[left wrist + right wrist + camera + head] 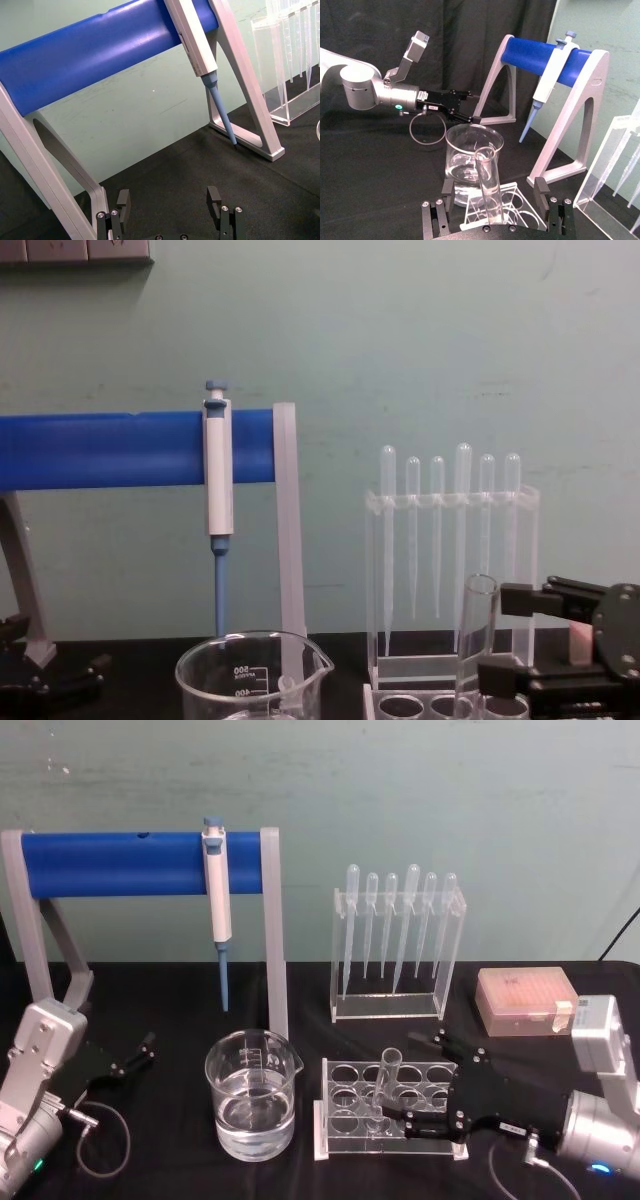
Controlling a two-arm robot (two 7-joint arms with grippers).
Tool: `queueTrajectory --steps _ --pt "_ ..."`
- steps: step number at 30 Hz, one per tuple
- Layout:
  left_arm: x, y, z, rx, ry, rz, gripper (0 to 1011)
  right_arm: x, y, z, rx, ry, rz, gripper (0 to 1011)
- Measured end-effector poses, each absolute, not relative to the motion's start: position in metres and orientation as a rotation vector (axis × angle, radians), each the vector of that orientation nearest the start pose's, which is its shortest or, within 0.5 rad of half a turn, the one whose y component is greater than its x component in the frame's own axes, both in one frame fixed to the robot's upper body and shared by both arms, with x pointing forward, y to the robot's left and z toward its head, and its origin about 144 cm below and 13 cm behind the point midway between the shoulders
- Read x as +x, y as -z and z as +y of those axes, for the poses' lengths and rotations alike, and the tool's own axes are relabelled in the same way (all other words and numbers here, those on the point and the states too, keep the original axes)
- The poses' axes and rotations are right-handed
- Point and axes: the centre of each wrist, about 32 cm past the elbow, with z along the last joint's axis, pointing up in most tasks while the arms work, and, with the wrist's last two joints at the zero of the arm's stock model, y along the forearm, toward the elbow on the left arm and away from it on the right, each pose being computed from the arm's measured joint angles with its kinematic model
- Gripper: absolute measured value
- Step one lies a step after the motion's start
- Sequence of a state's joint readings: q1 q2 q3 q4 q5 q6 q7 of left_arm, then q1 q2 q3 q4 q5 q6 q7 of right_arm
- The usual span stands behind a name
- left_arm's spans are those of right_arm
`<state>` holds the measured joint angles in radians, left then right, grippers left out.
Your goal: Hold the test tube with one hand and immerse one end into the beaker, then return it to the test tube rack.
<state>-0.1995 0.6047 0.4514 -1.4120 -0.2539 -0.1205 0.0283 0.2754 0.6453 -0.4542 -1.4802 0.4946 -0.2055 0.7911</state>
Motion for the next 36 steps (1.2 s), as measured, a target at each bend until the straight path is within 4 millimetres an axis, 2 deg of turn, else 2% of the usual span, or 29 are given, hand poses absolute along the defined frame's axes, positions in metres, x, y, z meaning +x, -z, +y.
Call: queueTrajectory --steps 17,28,31,32,36 --pt "0.489 -1.14 0.31 0.304 -1.248 -0.285 1000 0.52 -1.19 -0.293 -0.117 0.418 -0.202 1002" --pt "0.489 -1.14 0.31 0.305 -1.248 -0.285 1000 0.52 -1.191 -0.294 -0.117 0.42 -0.202 1002" --pt "0.489 -1.14 0.31 0.304 -1.248 -0.285 1000 0.52 -1.191 -0.294 -0.116 0.42 -0.203 964" --pt "0.489 -1.14 0.31 0.304 -1.248 -0.285 1000 0.52 -1.191 -0.294 -0.116 0.421 -0.203 912" --pt "0.489 -1.14 0.31 0.304 -1.248 -0.285 1000 0.52 -1.191 -0.294 -0.115 0.421 -0.204 838"
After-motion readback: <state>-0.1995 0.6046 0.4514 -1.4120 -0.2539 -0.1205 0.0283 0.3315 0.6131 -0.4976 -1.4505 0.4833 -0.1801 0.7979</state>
